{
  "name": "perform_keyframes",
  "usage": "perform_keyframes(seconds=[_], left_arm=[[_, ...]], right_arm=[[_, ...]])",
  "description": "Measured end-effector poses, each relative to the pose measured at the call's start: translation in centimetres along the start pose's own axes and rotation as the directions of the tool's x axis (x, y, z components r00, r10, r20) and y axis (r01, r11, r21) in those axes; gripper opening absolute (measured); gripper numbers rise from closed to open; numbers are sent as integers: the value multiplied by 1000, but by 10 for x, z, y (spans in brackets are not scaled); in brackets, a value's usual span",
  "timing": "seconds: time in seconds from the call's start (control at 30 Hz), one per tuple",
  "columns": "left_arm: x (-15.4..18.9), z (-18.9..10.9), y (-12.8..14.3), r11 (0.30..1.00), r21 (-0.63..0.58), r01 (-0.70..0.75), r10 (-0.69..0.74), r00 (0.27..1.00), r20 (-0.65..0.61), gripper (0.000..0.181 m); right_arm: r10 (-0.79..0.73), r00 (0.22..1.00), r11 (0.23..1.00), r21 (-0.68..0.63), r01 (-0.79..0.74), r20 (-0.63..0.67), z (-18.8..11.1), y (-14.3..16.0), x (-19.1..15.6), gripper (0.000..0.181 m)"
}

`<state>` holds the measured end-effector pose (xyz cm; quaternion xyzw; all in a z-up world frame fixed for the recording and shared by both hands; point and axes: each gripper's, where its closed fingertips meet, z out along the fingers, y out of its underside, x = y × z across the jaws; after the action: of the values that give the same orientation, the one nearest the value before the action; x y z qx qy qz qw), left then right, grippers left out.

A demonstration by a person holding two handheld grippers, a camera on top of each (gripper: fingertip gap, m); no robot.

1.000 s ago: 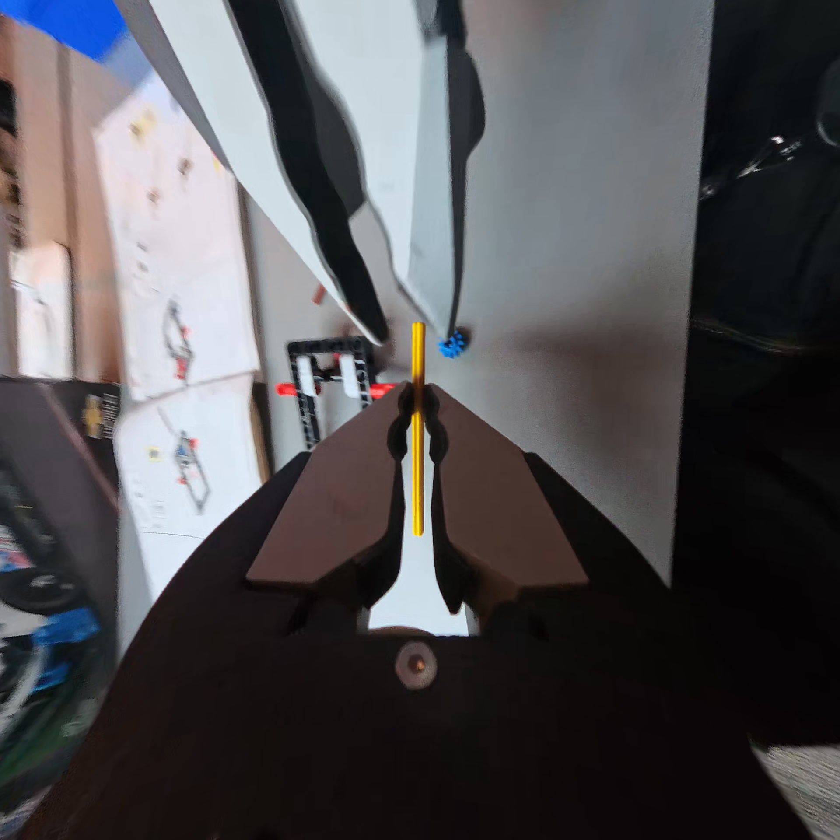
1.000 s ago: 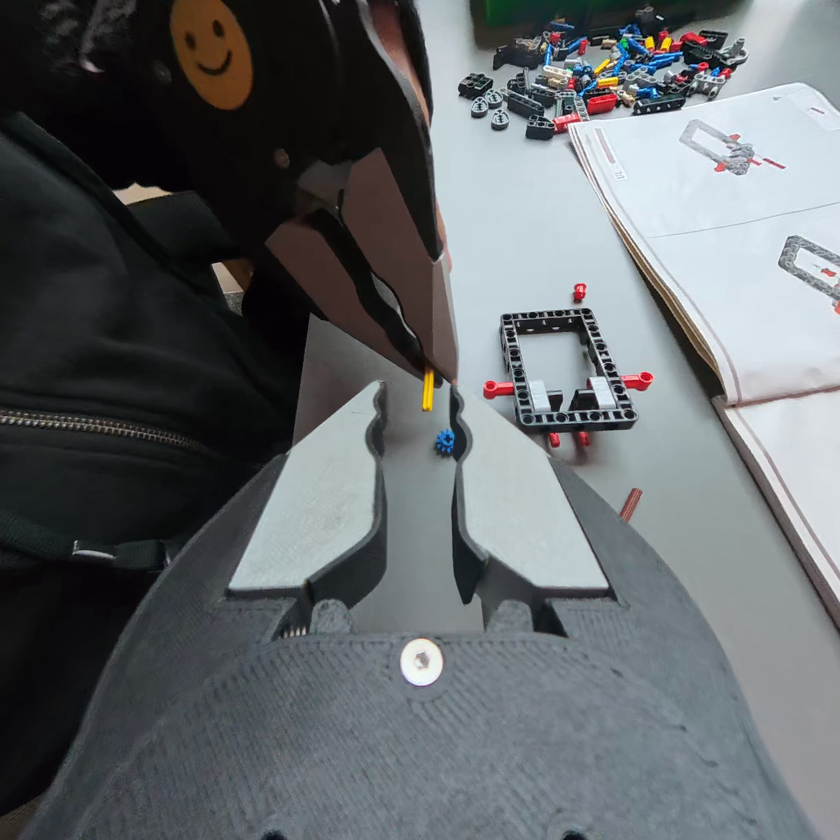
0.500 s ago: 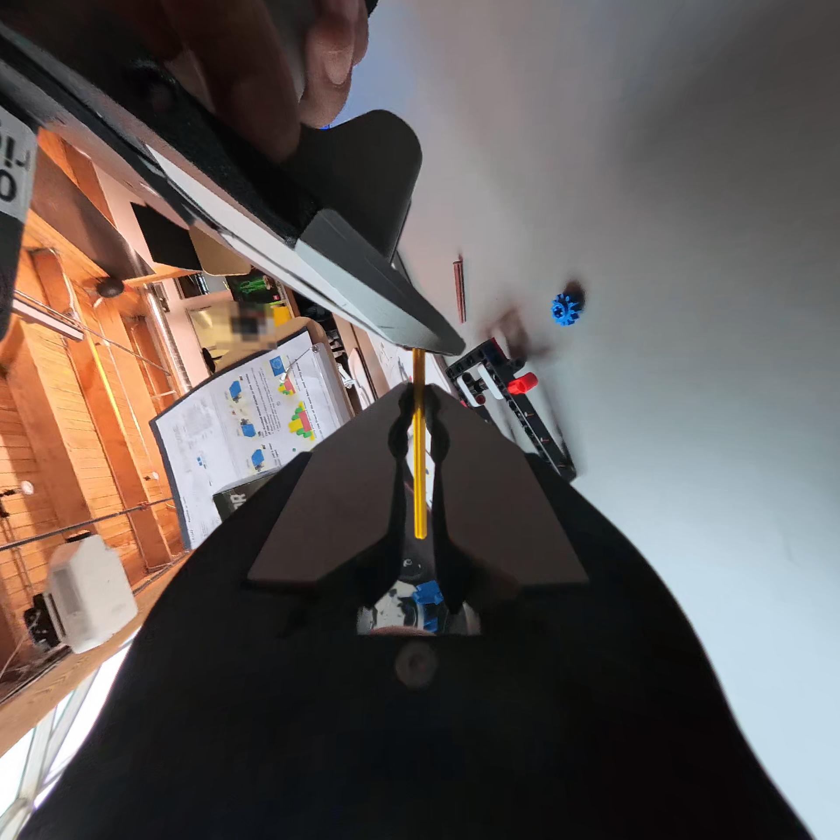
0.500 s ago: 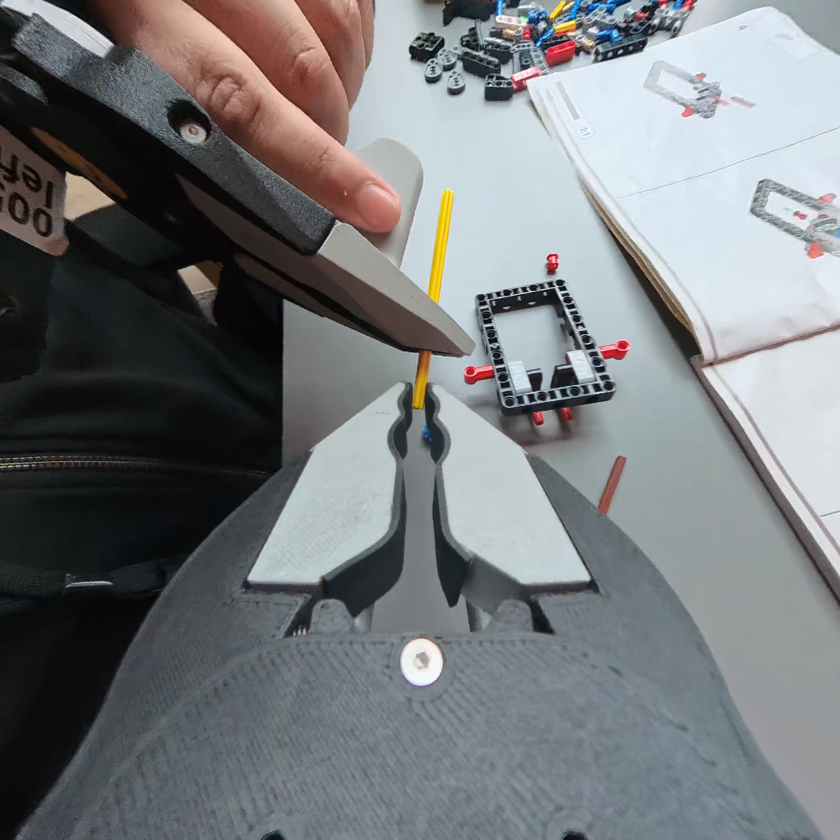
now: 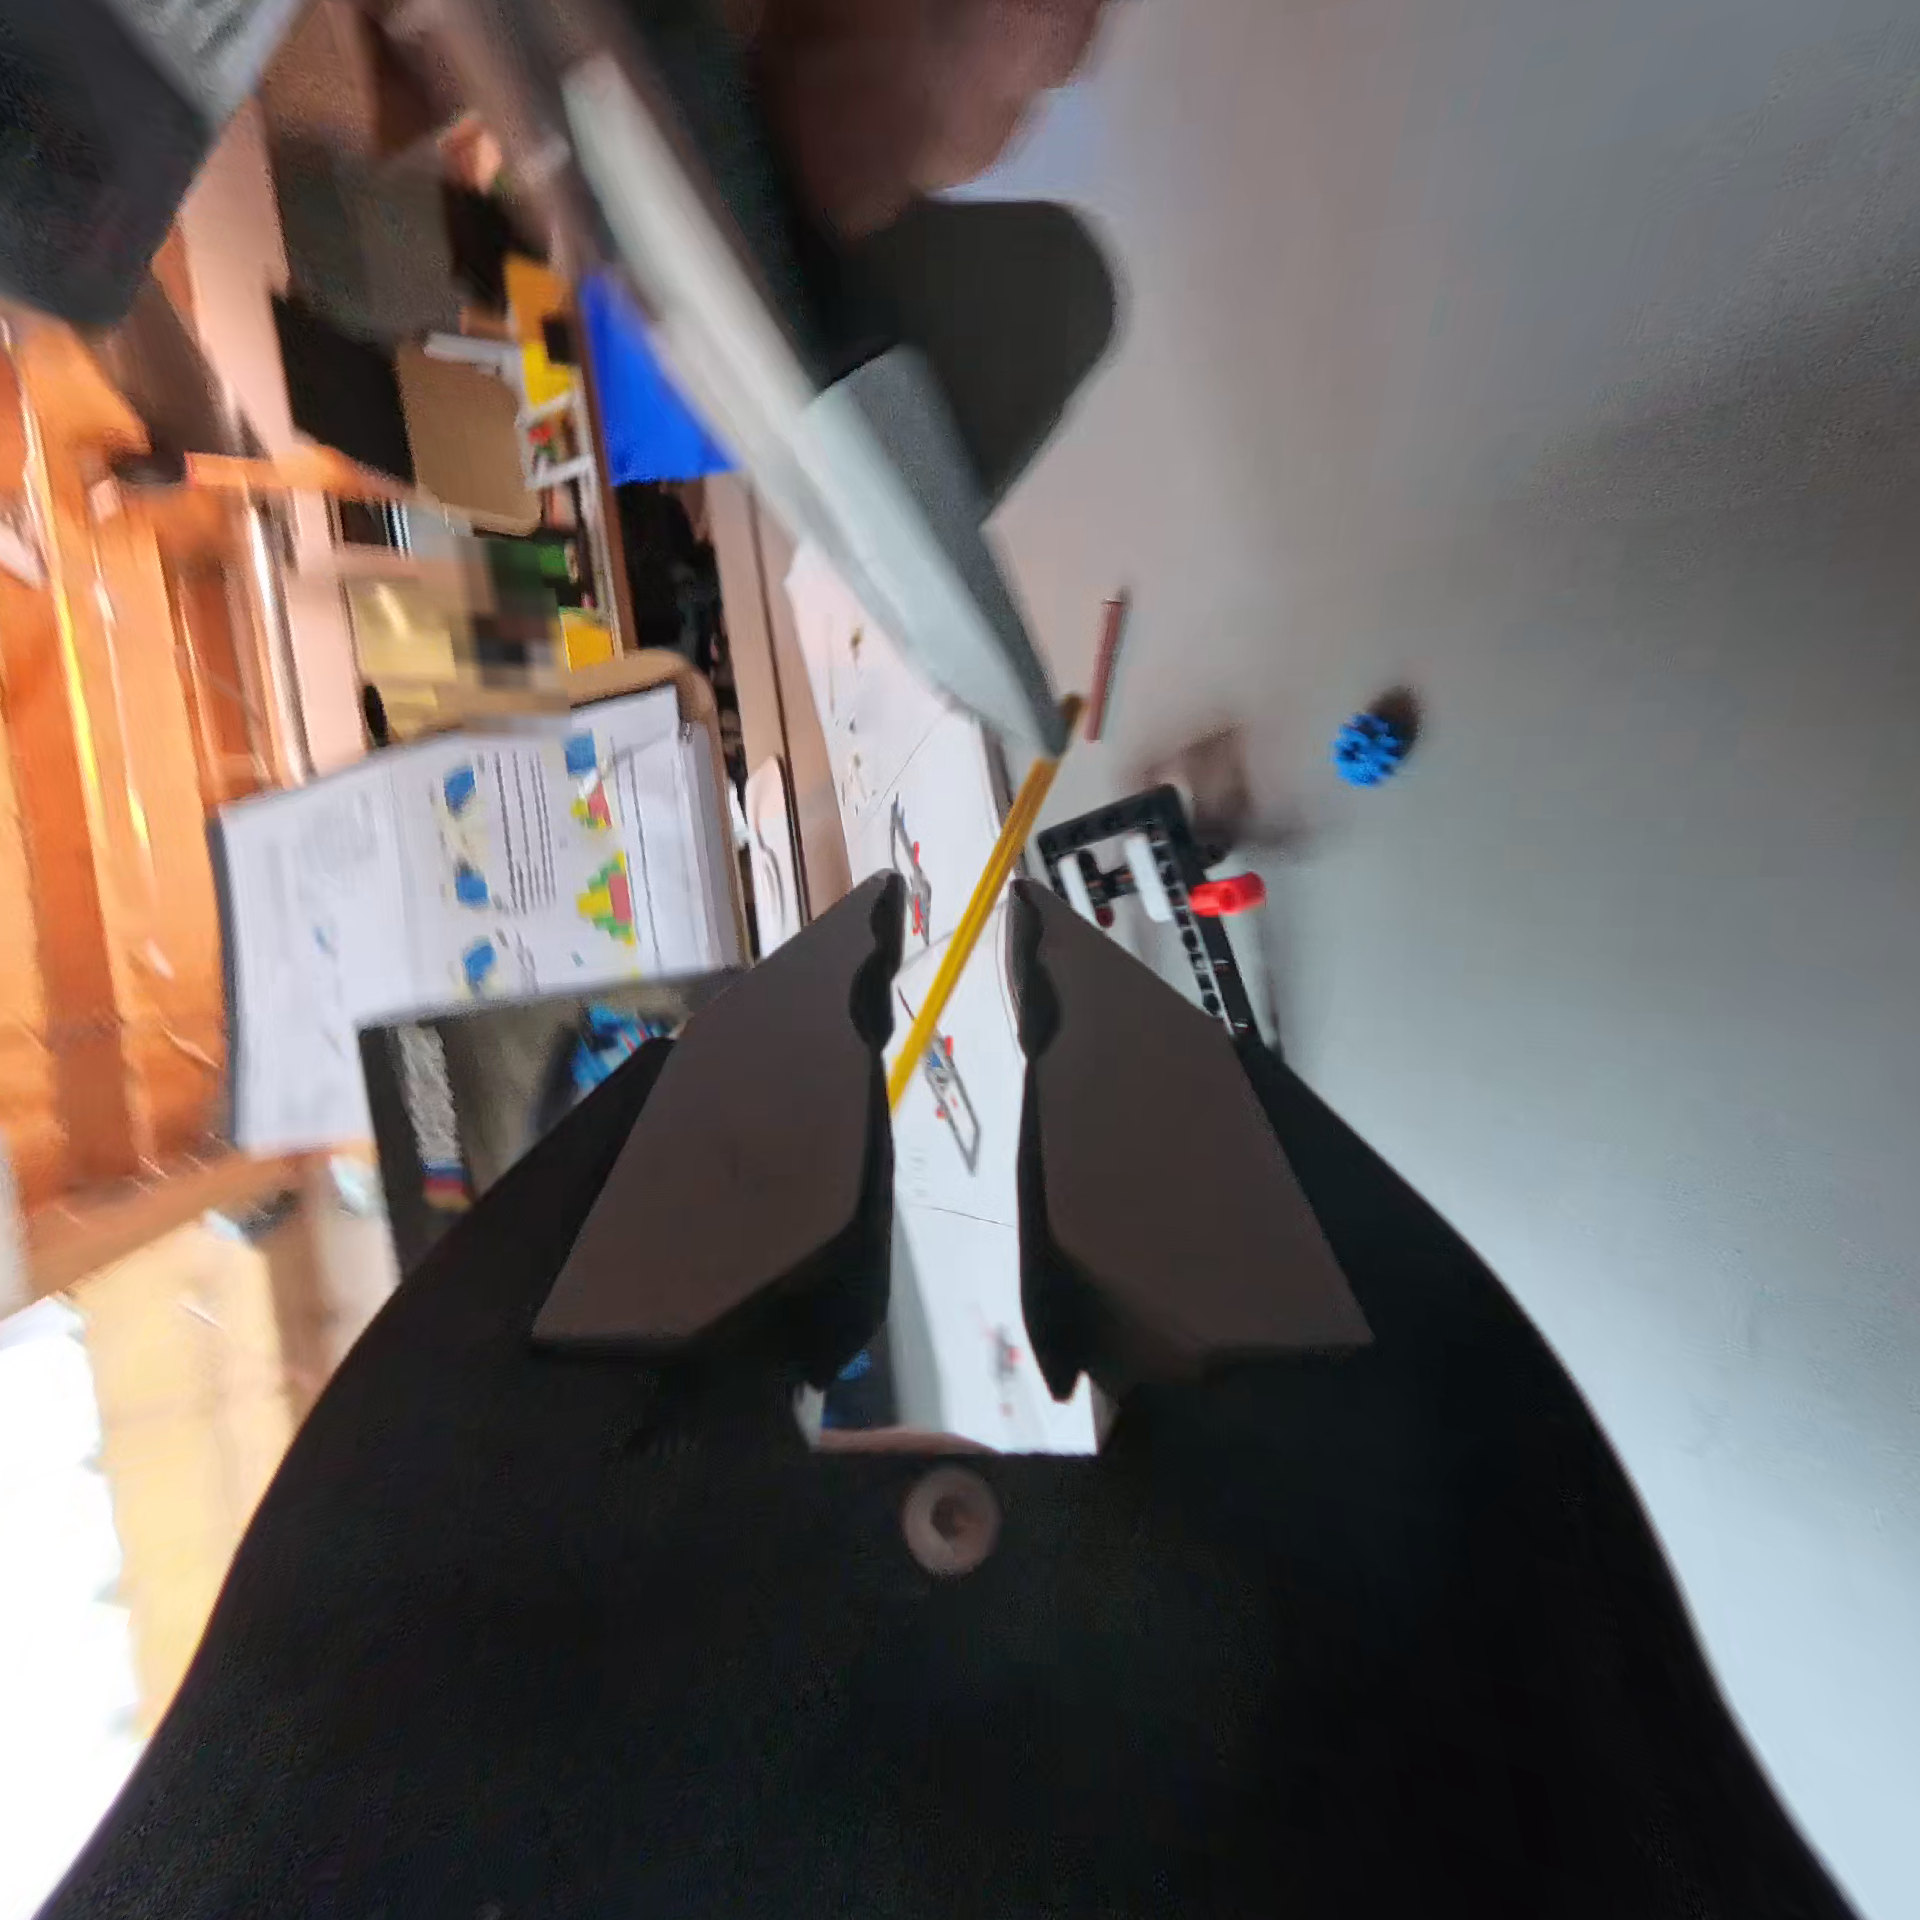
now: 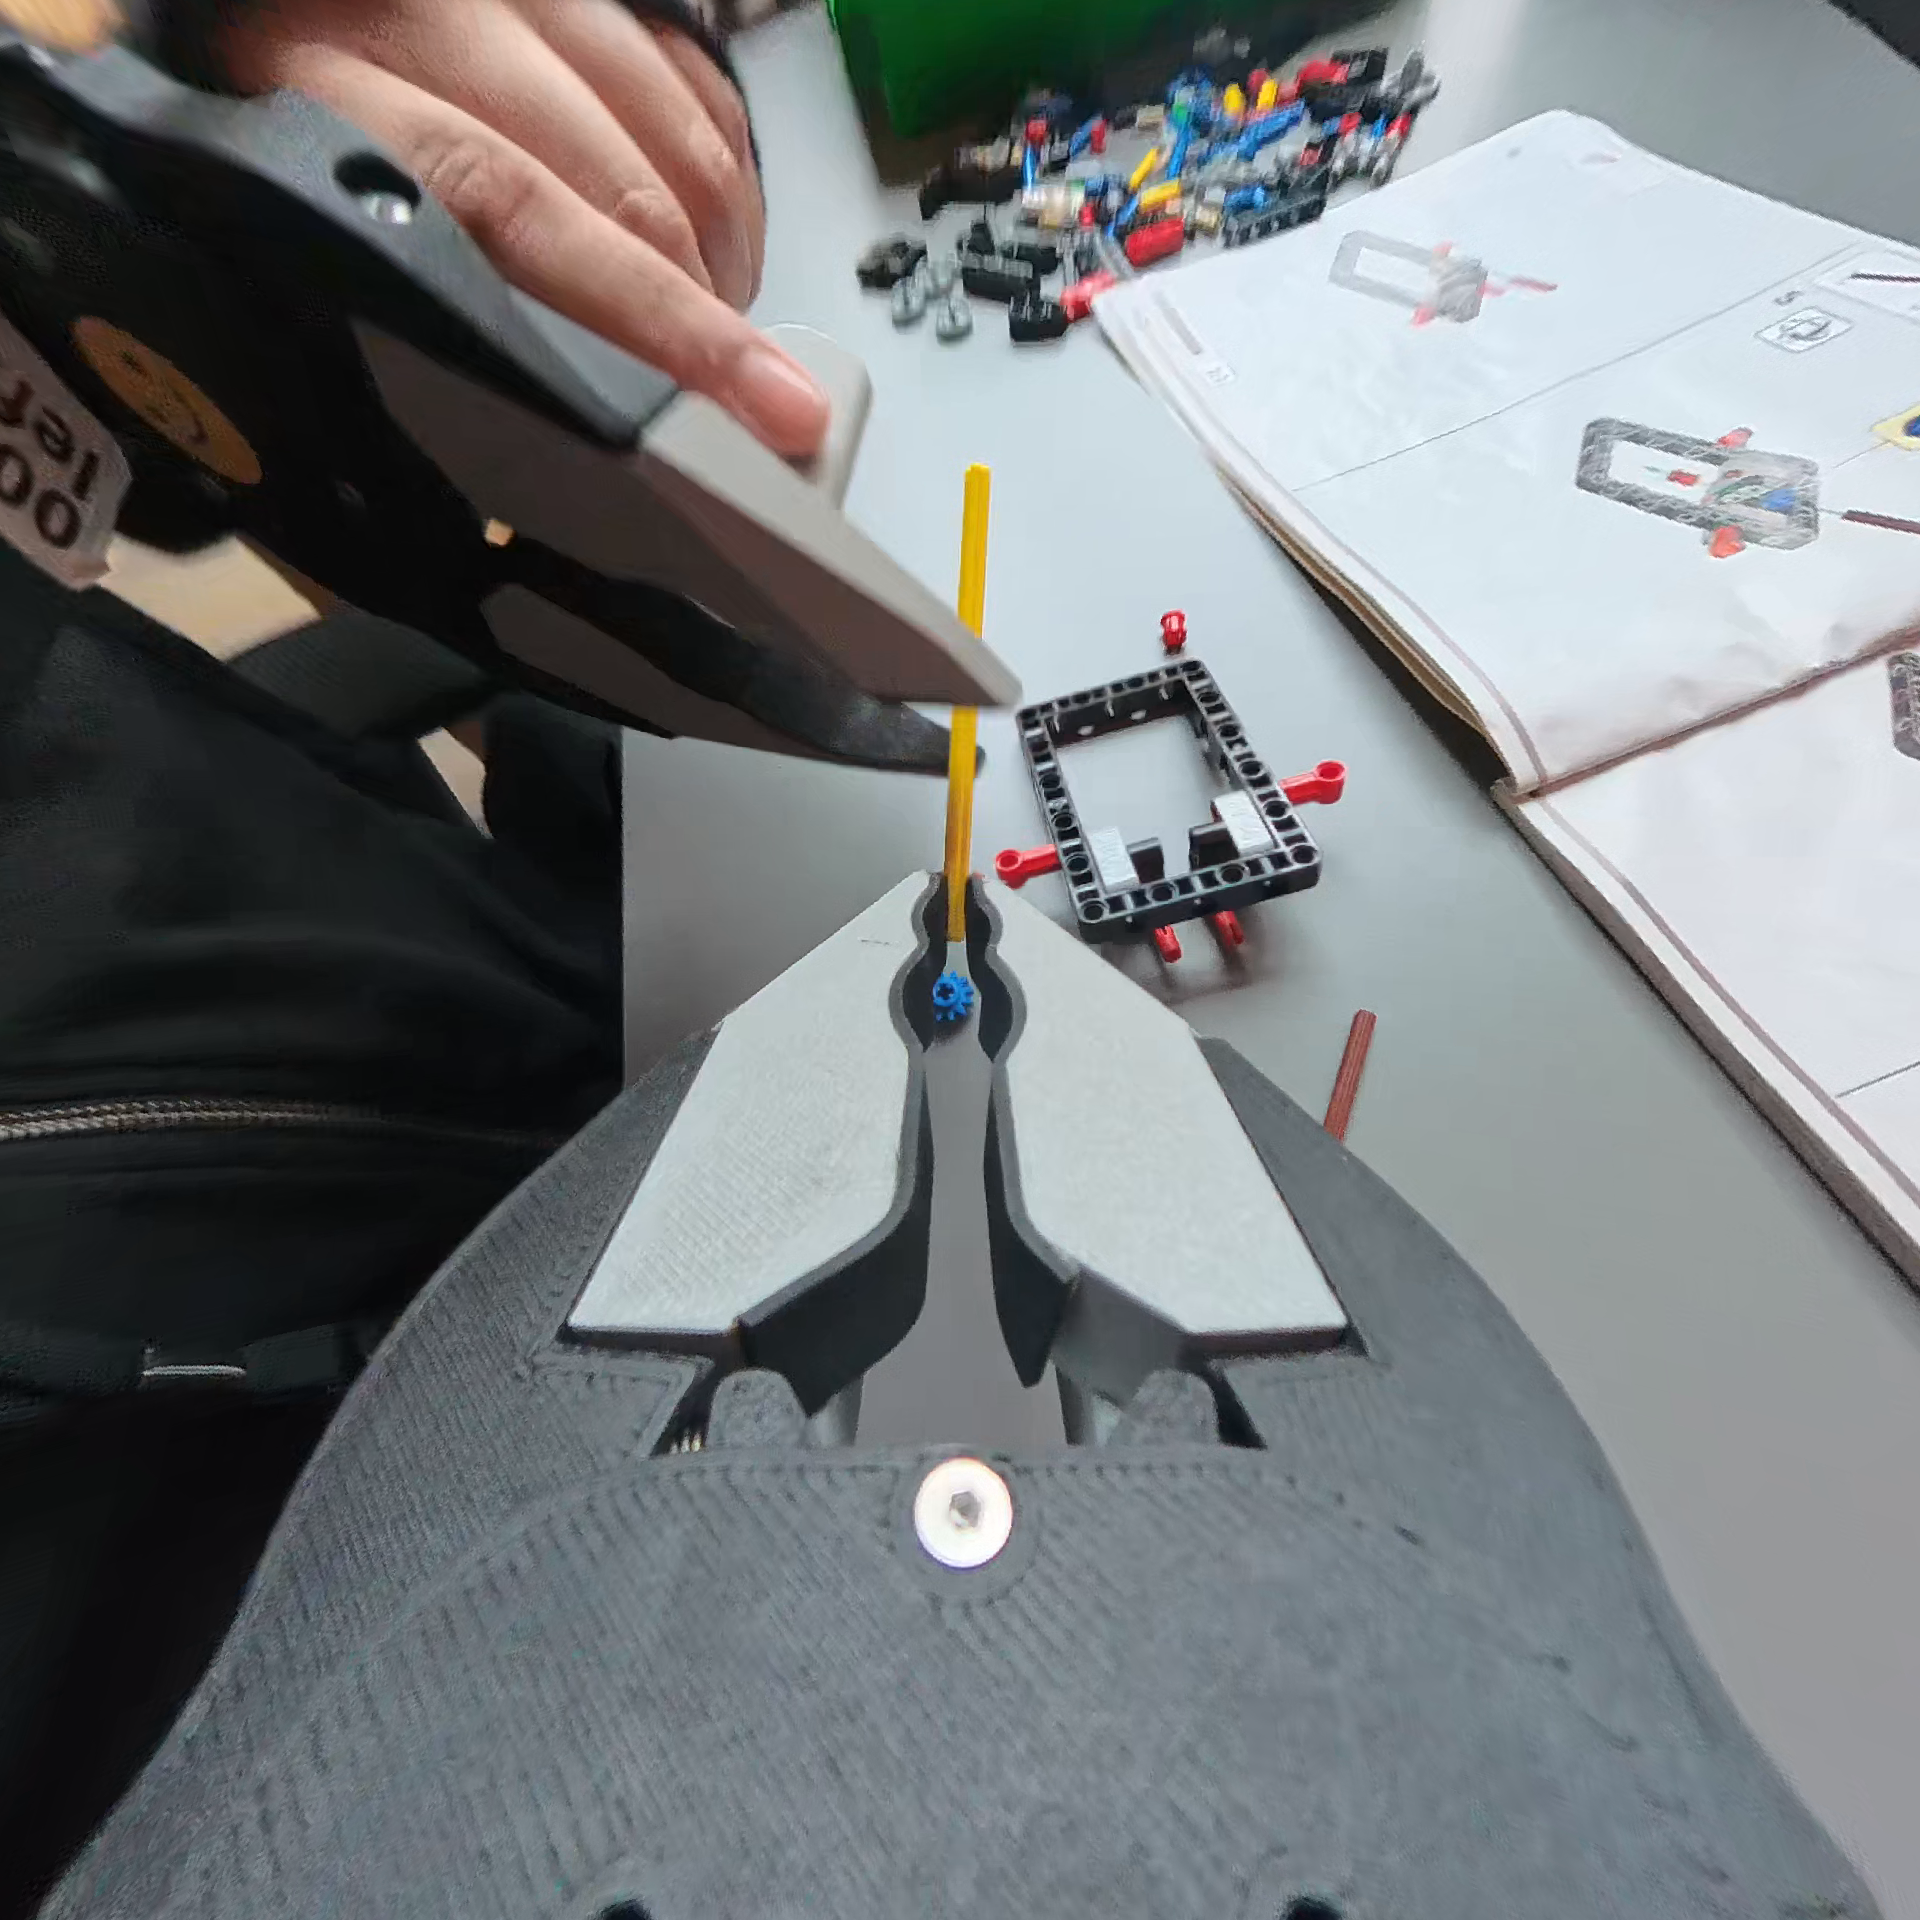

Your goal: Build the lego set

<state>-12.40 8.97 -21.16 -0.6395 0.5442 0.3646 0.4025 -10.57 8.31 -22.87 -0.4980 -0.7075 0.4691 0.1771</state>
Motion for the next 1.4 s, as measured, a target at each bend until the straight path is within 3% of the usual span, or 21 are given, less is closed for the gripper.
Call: perform_keyframes(seconds=[0.07,0.1,0.17,0.2,0.23,0.27,0.3,0.43,0.53,0.63,0.7,0.8,0.97,1.0,1.13,1.27,1.4], left_arm=[[-15,-11,10,952,26,306,-307,952,22,25],[-19,-17,11,854,64,517,-517,856,-18,25],[-20,-26,0,493,117,862,-829,506,-236,24],[-23,-29,-5,308,106,945,-880,326,-346,23],[-27,-31,-7,166,89,982,-884,188,-429,21],[-30,-31,-5,68,69,995,-876,93,-474,12],[-32,-31,0,19,64,998,-874,48,-484,5],[-25,-38,29,19,70,997,-927,44,-372,6],[-3,-31,19,-74,-49,996,-889,-88,-450,18],[-17,-24,4,-189,-35,981,-825,-178,-537,28],[-27,-20,1,-198,-8,980,-815,-169,-554,8],[-32,-18,-8,-166,-14,986,-795,-142,-589,3],[-11,-1,-24,79,-134,988,-809,-15,-588,2],[-7,1,-28,104,-166,981,-799,-17,-601,2],[2,8,-30,203,-230,952,-796,23,-605,2],[9,14,-27,219,-272,937,-813,21,-582,2],[15,18,-26,206,-287,936,-829,11,-559,2]], right_arm=[[56,997,994,90,-61,58,-7,-6,0,0],[69,992,988,133,-83,108,-10,-9,-4,0],[73,981,971,213,-111,178,-14,-17,-10,0],[81,976,966,224,-126,202,-13,-17,-11,0],[85,970,961,239,-139,226,-12,-18,-13,0],[89,966,956,252,-152,244,-10,-19,-14,0],[101,963,957,242,-163,249,-8,-17,-13,0],[110,972,952,261,-163,206,-12,-15,-5,0],[99,970,935,313,-167,222,-17,-23,-6,0],[73,970,943,301,-143,233,-9,-24,-14,0],[61,972,948,292,-128,228,-5,-23,-17,0],[70,973,949,285,-132,219,-5,-20,-14,0],[30,974,997,65,-45,223,5,7,-14,8],[-4,980,1000,26,-1,199,7,12,-12,1],[-62,978,996,-54,74,201,12,20,-10,1],[-23,970,997,-64,39,243,13,18,-6,6],[-72,979,993,-80,89,191,18,20,-2,2]])
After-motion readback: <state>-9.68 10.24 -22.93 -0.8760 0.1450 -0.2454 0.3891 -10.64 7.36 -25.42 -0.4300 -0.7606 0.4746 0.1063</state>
